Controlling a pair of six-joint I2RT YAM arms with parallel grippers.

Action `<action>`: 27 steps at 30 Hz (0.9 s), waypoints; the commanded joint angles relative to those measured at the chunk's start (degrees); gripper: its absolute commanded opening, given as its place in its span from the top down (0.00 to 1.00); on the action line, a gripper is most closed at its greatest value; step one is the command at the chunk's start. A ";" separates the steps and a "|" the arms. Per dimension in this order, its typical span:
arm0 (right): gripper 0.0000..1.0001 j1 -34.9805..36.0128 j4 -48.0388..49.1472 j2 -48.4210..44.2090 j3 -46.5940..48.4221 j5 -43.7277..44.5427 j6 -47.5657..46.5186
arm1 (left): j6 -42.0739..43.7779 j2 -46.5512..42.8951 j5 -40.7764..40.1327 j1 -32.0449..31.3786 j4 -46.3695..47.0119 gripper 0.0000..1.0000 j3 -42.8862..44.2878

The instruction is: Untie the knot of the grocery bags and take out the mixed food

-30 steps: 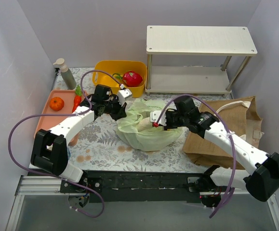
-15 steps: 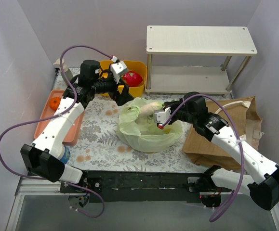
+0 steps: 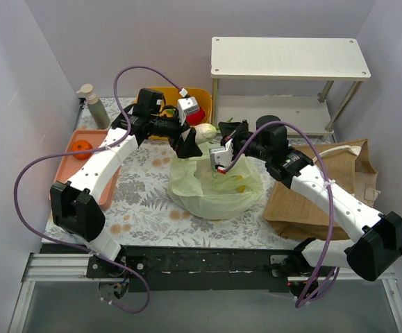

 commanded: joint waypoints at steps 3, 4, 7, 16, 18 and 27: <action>0.99 0.67 7.60 0.63 1.84 -2.77 -4.61 | -0.07 -1.29 1.54 -0.99 2.54 0.06 0.74; 0.99 1.11 7.60 0.72 1.75 -2.77 -4.87 | -0.16 -1.20 1.80 -1.08 2.63 0.06 0.92; 0.99 1.20 7.69 0.98 0.78 -2.51 -5.75 | -1.30 -0.67 1.89 -1.17 2.63 0.05 2.15; 0.99 1.20 8.48 1.51 -0.98 -1.90 -7.77 | 5.10 2.39 0.65 -1.26 -5.43 0.23 7.41; 0.98 1.29 9.27 1.95 -1.24 -1.72 -8.04 | 6.60 5.12 2.14 -1.61 -11.91 0.49 12.57; 0.14 0.23 8.33 -0.77 -3.00 5.22 1.78 | 1.87 4.10 -6.89 0.49 -13.21 0.92 13.15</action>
